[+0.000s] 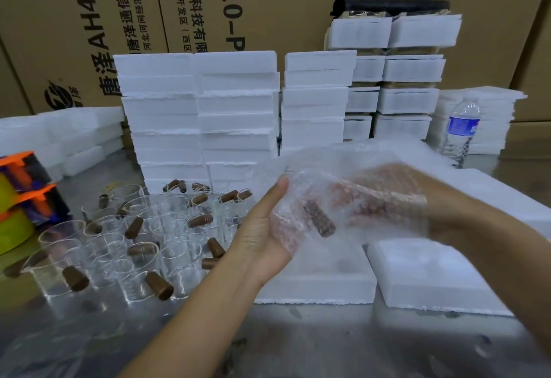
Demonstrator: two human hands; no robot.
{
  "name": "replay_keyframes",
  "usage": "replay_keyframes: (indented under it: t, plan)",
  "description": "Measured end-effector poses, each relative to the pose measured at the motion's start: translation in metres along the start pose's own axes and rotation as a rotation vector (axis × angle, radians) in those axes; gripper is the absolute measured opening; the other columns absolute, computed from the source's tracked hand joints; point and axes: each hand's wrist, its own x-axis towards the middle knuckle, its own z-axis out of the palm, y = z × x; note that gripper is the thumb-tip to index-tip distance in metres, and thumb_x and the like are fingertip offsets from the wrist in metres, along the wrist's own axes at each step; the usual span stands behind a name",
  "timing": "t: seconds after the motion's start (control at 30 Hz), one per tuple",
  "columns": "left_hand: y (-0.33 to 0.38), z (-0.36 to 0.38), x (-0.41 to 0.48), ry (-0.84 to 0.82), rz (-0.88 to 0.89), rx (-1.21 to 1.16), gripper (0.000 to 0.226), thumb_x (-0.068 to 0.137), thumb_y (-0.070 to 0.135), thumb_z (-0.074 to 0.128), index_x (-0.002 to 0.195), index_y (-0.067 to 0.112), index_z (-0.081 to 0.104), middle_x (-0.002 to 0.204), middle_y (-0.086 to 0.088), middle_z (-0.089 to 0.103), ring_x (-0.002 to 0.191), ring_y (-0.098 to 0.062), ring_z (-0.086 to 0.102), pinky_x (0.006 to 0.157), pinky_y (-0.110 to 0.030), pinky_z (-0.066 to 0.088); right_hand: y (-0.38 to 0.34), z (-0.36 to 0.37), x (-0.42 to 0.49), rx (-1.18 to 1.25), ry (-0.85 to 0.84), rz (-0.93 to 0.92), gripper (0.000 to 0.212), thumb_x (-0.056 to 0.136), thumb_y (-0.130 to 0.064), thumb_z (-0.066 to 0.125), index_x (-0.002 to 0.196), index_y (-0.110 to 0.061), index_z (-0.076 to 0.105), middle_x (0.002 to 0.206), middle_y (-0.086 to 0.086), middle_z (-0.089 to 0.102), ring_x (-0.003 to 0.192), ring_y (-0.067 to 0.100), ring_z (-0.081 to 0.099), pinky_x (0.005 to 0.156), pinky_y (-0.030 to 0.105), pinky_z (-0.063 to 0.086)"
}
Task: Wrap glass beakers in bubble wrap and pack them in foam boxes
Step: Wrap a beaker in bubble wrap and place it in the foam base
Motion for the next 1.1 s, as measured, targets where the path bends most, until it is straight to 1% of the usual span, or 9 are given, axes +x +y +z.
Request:
replay_keyframes:
  t: [0.1,0.17,0.33,0.43,0.57,0.7,0.9,1.03,1.1]
  plan:
    - [0.002,0.000,0.001,-0.015,0.078,-0.115,0.061,0.041,0.017,0.092,0.098,0.005,0.073,0.104,-0.016,0.070,0.082,-0.026,0.070,0.073,-0.032,0.058,0.010,-0.017,-0.003,0.114,0.711,-0.324,0.016,0.093,-0.017,0.056,0.088,-0.025,0.068,0.082,-0.007,0.070,0.067,0.010,0.069,0.065,0.016,0.053]
    - [0.001,0.002,0.001,-0.033,0.108,-0.158,0.077,0.024,0.016,0.097,0.097,0.006,0.073,0.106,-0.017,0.068,0.083,-0.028,0.069,0.075,-0.036,0.059,0.025,-0.008,-0.010,0.370,0.919,-0.354,0.009,0.095,-0.030,0.052,0.093,-0.027,0.061,0.091,-0.009,0.064,0.075,0.010,0.068,0.077,0.026,0.051]
    - [-0.011,0.008,0.004,-0.084,0.182,-0.248,0.087,0.022,0.016,0.097,0.104,0.007,0.070,0.094,-0.018,0.071,0.076,-0.029,0.071,0.061,-0.039,0.058,0.065,0.066,-0.008,0.415,0.491,-0.180,0.059,0.058,-0.070,0.063,0.097,-0.025,0.058,0.101,-0.007,0.068,0.092,0.007,0.064,0.091,0.031,0.051]
    - [-0.016,0.011,0.004,-0.082,0.203,-0.253,0.103,0.028,0.022,0.097,0.124,0.007,0.060,0.101,-0.018,0.070,0.089,-0.031,0.070,0.073,-0.043,0.058,0.063,0.084,-0.001,0.307,0.502,-0.277,0.044,0.068,-0.062,0.063,0.090,-0.024,0.064,0.084,-0.017,0.070,0.079,-0.007,0.063,0.071,0.008,0.047]
    - [-0.016,0.003,0.000,-0.126,0.274,-0.210,0.062,0.036,0.028,0.094,0.089,0.003,0.076,0.103,-0.021,0.070,0.096,-0.034,0.068,0.072,-0.043,0.057,0.048,0.078,0.020,0.419,0.669,-0.304,0.021,0.084,-0.037,0.061,0.072,-0.020,0.064,0.061,-0.018,0.063,0.056,-0.008,0.053,0.056,0.005,0.040]
    - [-0.012,-0.005,0.003,-0.013,0.373,-0.166,0.072,0.026,0.033,0.097,0.091,0.013,0.074,0.115,-0.017,0.066,0.117,-0.033,0.057,0.104,-0.048,0.041,0.032,0.071,0.038,0.433,0.669,-0.339,0.024,0.092,-0.026,0.058,0.070,-0.018,0.064,0.071,-0.008,0.068,0.066,-0.002,0.059,0.064,0.009,0.044]
    - [-0.005,-0.020,0.000,0.041,0.441,0.186,0.088,0.020,0.043,0.095,0.104,0.025,0.074,0.110,-0.002,0.071,0.106,-0.023,0.065,0.089,-0.043,0.053,0.020,0.058,0.046,0.395,0.641,-0.281,0.021,0.087,-0.030,0.065,0.070,-0.018,0.066,0.060,-0.013,0.065,0.060,-0.003,0.059,0.069,0.012,0.046]
    - [-0.013,-0.017,-0.003,0.143,0.424,0.323,0.106,0.020,0.050,0.094,0.117,0.021,0.064,0.111,0.001,0.071,0.107,-0.017,0.065,0.098,-0.043,0.048,0.020,0.057,0.043,0.396,0.570,-0.225,0.023,0.087,-0.036,0.063,0.070,-0.022,0.069,0.071,-0.008,0.070,0.075,0.008,0.066,0.087,0.031,0.049]
    - [-0.019,-0.014,-0.005,0.183,0.426,0.316,0.116,0.022,0.054,0.092,0.127,0.020,0.056,0.118,0.001,0.068,0.112,-0.018,0.062,0.104,-0.045,0.041,0.025,0.055,0.041,0.459,0.433,-0.195,0.026,0.089,-0.042,0.055,0.082,-0.024,0.072,0.083,-0.001,0.075,0.087,0.017,0.070,0.081,0.032,0.054]
